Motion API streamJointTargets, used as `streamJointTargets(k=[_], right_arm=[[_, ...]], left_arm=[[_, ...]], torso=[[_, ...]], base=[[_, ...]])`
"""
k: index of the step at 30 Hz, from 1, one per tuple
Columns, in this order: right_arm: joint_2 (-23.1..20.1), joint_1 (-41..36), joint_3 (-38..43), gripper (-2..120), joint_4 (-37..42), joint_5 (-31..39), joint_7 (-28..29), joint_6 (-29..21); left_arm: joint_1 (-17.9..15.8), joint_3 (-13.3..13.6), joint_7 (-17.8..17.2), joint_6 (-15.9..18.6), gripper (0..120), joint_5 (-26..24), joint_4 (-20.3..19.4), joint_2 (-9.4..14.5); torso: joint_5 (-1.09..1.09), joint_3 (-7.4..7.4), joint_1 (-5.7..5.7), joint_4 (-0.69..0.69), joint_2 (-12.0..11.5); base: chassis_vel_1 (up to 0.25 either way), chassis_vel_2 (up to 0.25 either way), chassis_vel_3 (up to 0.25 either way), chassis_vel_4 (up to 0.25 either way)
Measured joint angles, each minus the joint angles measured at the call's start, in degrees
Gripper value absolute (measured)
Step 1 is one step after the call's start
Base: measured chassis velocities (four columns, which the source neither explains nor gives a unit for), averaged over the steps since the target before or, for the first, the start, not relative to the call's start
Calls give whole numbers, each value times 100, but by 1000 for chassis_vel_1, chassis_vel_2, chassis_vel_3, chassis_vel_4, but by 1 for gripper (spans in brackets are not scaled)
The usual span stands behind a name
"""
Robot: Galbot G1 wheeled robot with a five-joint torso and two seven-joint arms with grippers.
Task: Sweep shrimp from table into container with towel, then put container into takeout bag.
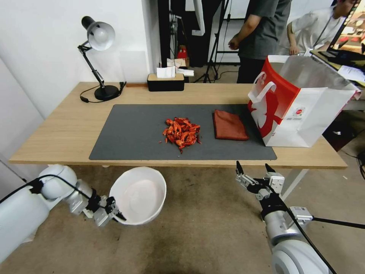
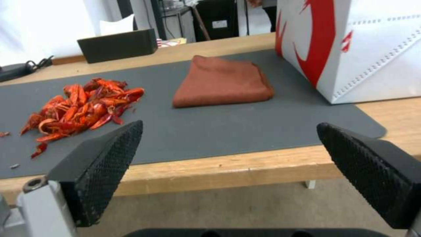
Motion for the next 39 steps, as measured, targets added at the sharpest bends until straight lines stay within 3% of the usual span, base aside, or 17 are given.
streamJointTargets(k=[2,4,9,16,22,25,30,39], right_arm=[[-5,35,-10,100,-16,0,3,-10],[-82,167,-45,100,-95,9,6,-20],[-265,413,-100,100,-204,344,25,-21],[-875,1247,-372,100,-483,1456,28,41],[-1104,1831,-683,100,-842,1711,79,116],[-1207,2866,-1227,100,-1525,1968,334,101],[-1261,3718,-1744,100,-1907,1956,574,-72],[-1307,5016,-2520,100,-2598,1772,1604,-1026]], left_arm=[[-105,112,0,1,0,-11,108,-45],[-441,410,10,-20,0,-21,431,-240],[-743,721,27,-3,0,-26,489,-339],[-1377,1223,109,69,0,-1,437,-442],[-1531,1408,133,68,0,89,336,-466],[-1619,1573,196,57,0,317,194,-542],[-1797,1752,205,51,0,335,264,-612],[-2079,1937,198,32,0,339,499,-783]], torso=[[1,0,0,-1,0],[0,0,0,-2,0],[1,1,0,-2,0],[3,0,0,-2,0],[2,0,0,0,0],[3,1,1,-1,0],[3,1,1,0,-1],[2,0,1,-2,-1]], base=[[0,0,0,0],[0,0,0,0],[0,0,0,0],[0,0,0,0],[0,0,0,0],[0,0,0,0],[0,0,0,0],[0,0,0,0]])
